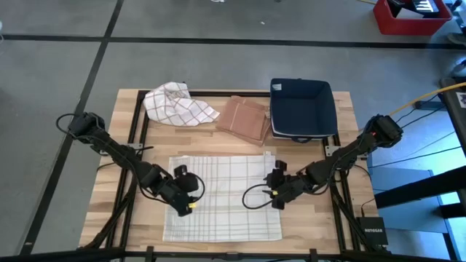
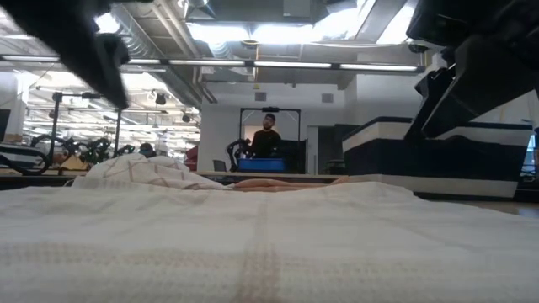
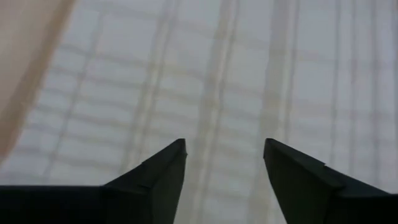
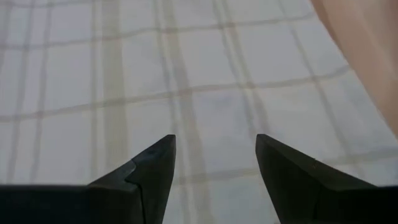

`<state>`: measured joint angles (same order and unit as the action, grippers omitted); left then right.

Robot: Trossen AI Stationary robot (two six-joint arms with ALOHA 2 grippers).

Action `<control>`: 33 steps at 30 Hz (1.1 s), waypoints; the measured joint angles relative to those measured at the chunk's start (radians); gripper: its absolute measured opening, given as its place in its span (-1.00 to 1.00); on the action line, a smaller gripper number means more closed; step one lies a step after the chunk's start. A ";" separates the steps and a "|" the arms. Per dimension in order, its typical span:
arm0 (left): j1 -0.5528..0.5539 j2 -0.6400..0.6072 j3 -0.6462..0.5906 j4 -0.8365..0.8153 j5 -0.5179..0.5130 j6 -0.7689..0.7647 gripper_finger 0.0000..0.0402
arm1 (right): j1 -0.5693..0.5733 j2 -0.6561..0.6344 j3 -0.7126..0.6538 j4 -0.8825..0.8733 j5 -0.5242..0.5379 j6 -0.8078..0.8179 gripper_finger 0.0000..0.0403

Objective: Fold towel
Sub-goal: Fold the bottom white towel

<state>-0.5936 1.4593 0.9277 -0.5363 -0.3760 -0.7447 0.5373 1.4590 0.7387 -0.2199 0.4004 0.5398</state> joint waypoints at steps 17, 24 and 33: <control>-0.073 0.000 -0.154 -0.133 0.171 0.015 0.09 | -0.001 0.000 0.000 0.033 0.067 -0.041 0.12; -0.061 0.000 -0.215 -0.123 0.191 0.019 0.09 | -0.001 0.000 0.000 0.068 0.026 -0.036 0.12; -0.059 -0.006 -0.277 -0.032 0.200 0.000 0.09 | 0.013 -0.001 0.000 0.129 -0.047 -0.013 0.12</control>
<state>-0.6529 1.4536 0.6502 -0.5678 -0.1756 -0.7445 0.5503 1.4580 0.7388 -0.0908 0.3534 0.5272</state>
